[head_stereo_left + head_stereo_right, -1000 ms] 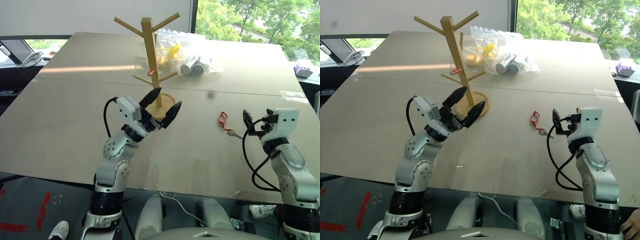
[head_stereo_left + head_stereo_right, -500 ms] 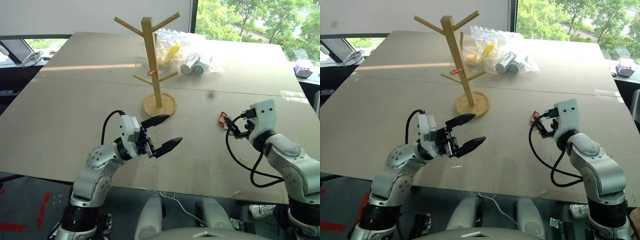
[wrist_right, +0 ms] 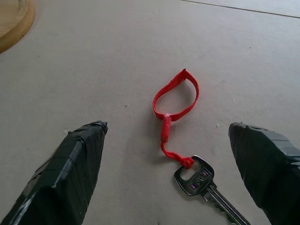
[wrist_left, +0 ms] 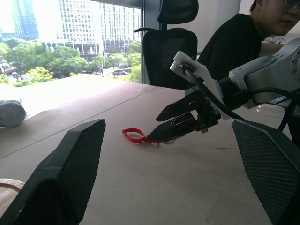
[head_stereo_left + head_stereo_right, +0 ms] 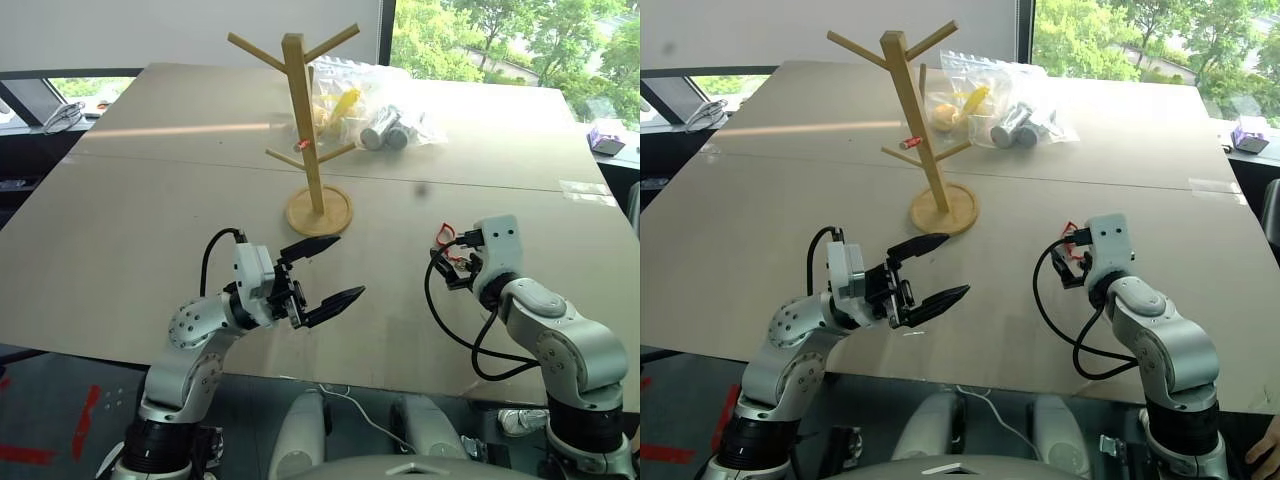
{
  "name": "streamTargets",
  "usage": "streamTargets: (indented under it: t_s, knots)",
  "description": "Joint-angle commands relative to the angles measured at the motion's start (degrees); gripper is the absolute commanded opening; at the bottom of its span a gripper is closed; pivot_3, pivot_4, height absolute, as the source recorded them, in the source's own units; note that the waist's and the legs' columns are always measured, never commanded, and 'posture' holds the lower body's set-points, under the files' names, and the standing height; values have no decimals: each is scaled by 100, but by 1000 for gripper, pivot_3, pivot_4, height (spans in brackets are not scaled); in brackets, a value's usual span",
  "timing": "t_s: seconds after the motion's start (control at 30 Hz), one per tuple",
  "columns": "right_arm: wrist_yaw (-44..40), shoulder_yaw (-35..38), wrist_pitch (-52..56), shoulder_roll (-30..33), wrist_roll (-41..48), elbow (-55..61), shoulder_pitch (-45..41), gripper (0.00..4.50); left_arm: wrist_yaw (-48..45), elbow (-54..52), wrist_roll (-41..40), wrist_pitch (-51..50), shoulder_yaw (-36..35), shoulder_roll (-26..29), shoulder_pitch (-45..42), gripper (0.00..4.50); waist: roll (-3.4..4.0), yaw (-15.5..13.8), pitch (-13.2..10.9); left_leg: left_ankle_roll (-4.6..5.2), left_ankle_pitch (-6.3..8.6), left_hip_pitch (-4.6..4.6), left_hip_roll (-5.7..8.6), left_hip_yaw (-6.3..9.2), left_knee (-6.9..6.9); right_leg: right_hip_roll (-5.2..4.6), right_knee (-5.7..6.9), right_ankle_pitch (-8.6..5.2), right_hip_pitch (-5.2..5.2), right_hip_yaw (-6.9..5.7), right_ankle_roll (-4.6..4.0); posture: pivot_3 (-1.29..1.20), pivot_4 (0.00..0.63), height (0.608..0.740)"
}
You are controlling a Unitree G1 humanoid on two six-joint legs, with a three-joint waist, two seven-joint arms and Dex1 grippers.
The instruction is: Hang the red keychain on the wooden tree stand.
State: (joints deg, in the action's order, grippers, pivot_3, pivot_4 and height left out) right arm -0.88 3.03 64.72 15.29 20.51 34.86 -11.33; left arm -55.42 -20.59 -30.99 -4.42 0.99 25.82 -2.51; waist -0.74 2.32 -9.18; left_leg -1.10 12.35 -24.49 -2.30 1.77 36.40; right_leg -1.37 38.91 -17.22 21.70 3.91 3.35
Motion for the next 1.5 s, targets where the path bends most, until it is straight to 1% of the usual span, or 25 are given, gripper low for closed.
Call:
streamTargets:
  t_s: [0.03, 0.37, 0.5, 0.67, 0.73, 0.8, 0.87, 0.9, 1.0, 1.1, 1.2, 1.33, 1.5]
  knots:
    - [-30, 86, -226, -16, -117, -28, -29, 4439, -61, 0, 40, 178, -6, -2, 17, 4500, 0, -1, 0, 0, 0, 0, 0, 0, 0, 0, 0, 0, 0, 0, 0, 0, 150, 740]
    - [-34, -298, -783, -195, -557, -710, -64, 4439, -30, 40, 94, 204, -7, -8, 26, 4500, 0, 1, 0, 0, 0, 0, 0, 0, 0, 0, 0, 0, 0, 0, 0, 0, 150, 740]
    - [-28, -462, -927, -258, -705, -816, -150, 4439, -13, 50, 120, 219, -15, -4, 47, 4500, 0, 5, 0, 0, 0, 1, 0, 0, 0, 0, 0, 0, 0, 0, 0, 0, 150, 740]
    - [-44, -487, -1038, -338, -812, -866, -152, 4439, -1, 43, 149, 208, -29, -10, 61, 4500, 0, 2, 0, 0, 0, 0, 0, 0, 0, 1, -1, 0, 0, 0, 0, 0, 150, 740]
    - [-31, -451, -1092, -392, -844, -896, -143, 3936, 13, 41, 164, 213, -22, -13, 62, 4500, 0, 1, 0, 0, 0, 0, -1, 0, 0, 1, -1, 0, 0, 0, 0, 0, 150, 740]
    - [-25, -402, -1102, -433, -874, -928, -174, 3176, 33, 24, 175, 204, -5, -15, 58, 4500, 0, 2, 0, 0, 0, 0, -1, 0, 0, 1, -1, 0, 1, 0, 0, 0, 150, 740]
    - [-27, -343, -1092, -466, -883, -942, -211, 2090, 45, 1, 185, 197, 12, -11, 55, 4500, 0, 2, 0, 0, 0, 0, -1, 0, 0, 1, 0, 0, 0, 0, 0, 0, 150, 740]
    - [-32, -322, -1093, -473, -890, -944, -216, 1760, 51, -2, 186, 193, 13, -9, 51, 4500, 0, 2, 0, 0, 0, 0, -1, 0, 0, 1, 0, 0, 1, 0, 0, 0, 150, 740]
    - [-54, -293, -1125, -471, -912, -970, -188, 93, 67, 4, 187, 193, 5, -6, 45, 4500, 0, 2, 0, 0, 0, 0, -1, 0, 0, 1, 0, 0, 0, 0, 0, 0, 150, 740]
    - [-74, -290, -1226, -442, -963, -975, -196, 30, 98, 3, 193, 182, 4, -11, 19, 4500, 1, 2, 0, 0, 0, 0, -1, 0, 0, 1, 0, 0, 1, 0, 0, 0, 150, 740]
    - [-228, -207, -1714, -403, -948, -837, -336, 30, 178, 11, 206, 180, -3, -48, 13, 4500, 1, 2, -1, 0, 0, 0, -1, 0, 0, 1, 0, 0, 1, 0, 0, 0, 150, 740]
    - [-685, -483, -2705, 67, -1249, -497, -612, 30, 490, 90, 275, 170, -71, -186, 22, 4500, 6, 1, -5, 0, 0, 0, 0, -2, 0, 0, -1, 0, 1, 1, 1, 0, 150, 740]
    - [-1008, -650, -3345, 271, -1393, -395, -847, 30, 849, 131, 384, 226, -135, -369, 103, 4500, 6, 1, -5, 0, 0, -1, -3, 5, 0, 4, -1, 0, 1, -4, 0, 0, 150, 740]
